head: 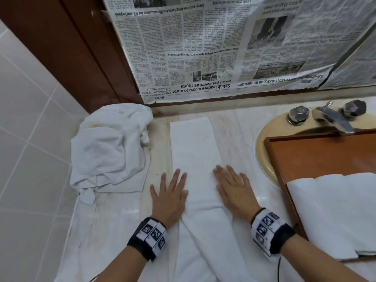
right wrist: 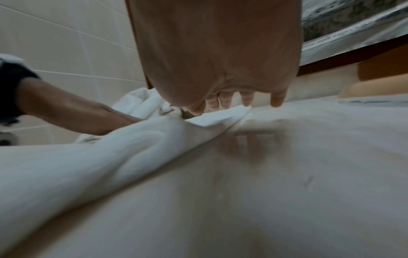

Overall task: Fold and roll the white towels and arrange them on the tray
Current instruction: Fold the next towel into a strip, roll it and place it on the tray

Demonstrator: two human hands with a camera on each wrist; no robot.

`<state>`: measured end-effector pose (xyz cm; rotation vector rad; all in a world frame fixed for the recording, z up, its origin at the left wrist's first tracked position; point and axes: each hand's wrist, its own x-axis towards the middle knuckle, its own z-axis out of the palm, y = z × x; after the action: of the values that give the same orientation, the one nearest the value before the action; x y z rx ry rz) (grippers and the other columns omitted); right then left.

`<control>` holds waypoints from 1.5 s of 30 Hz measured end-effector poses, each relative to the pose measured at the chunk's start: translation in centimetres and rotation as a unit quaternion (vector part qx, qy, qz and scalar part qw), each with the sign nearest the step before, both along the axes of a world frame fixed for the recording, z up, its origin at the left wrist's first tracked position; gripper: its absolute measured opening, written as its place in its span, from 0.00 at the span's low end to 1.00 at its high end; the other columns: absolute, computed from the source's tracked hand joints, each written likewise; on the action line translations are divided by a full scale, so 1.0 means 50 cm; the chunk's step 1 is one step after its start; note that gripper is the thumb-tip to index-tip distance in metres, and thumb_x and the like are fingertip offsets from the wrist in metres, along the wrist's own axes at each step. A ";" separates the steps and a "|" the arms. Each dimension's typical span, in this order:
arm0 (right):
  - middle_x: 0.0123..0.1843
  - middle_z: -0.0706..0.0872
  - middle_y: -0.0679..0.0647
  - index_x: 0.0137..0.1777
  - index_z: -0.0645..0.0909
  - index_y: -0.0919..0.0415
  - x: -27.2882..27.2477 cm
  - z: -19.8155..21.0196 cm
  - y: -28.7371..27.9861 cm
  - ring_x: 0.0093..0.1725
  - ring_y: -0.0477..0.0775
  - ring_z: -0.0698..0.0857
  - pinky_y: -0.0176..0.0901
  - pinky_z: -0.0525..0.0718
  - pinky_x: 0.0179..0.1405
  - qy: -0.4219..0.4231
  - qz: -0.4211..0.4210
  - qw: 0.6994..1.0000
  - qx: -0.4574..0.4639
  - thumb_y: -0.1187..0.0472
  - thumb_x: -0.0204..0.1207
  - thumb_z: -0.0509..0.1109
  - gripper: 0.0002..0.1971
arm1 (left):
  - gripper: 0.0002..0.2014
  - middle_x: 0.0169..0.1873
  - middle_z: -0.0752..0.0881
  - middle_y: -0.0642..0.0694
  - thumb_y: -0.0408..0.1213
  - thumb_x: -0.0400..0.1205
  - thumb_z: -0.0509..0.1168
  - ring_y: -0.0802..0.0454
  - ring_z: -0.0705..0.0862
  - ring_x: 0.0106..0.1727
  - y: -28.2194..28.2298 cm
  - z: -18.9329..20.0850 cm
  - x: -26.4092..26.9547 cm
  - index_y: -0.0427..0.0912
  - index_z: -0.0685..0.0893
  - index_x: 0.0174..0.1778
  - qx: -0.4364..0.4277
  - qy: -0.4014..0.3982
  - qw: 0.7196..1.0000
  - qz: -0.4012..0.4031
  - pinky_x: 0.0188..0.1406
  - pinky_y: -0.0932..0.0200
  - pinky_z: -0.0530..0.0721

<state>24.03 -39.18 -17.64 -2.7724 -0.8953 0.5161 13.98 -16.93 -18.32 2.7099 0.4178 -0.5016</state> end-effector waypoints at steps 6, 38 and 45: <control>0.87 0.46 0.39 0.88 0.50 0.49 0.011 -0.007 0.008 0.87 0.53 0.53 0.63 0.55 0.81 0.021 0.013 0.998 -0.050 0.44 0.82 0.31 0.34 | 0.31 0.82 0.30 0.69 0.63 0.82 0.26 0.46 0.32 0.87 0.021 -0.004 0.050 0.68 0.32 0.84 0.036 0.001 0.999 -0.012 0.81 0.26 0.37; 0.38 0.84 0.51 0.44 0.77 0.56 -0.217 0.118 0.086 0.40 0.54 0.82 0.49 0.81 0.39 0.165 -0.113 0.966 0.161 0.53 0.79 0.65 0.08 | 0.10 0.54 0.80 0.49 0.26 0.82 0.67 0.56 0.83 0.49 0.035 0.016 -0.024 0.40 0.92 0.51 -0.196 -0.244 0.950 0.016 0.52 0.81 0.75; 0.43 0.84 0.59 0.49 0.75 0.61 -0.309 0.067 0.171 0.43 0.61 0.82 0.54 0.83 0.44 0.183 -0.105 0.968 0.138 0.55 0.81 0.63 0.08 | 0.11 0.46 0.81 0.51 0.24 0.79 0.68 0.56 0.82 0.47 0.070 0.008 -0.047 0.42 0.93 0.50 -0.176 -0.221 0.959 -0.002 0.52 0.82 0.72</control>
<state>8.59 -30.66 -14.28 -2.3738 -0.5351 0.7664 11.61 -13.43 -17.94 2.3784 0.1778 0.0385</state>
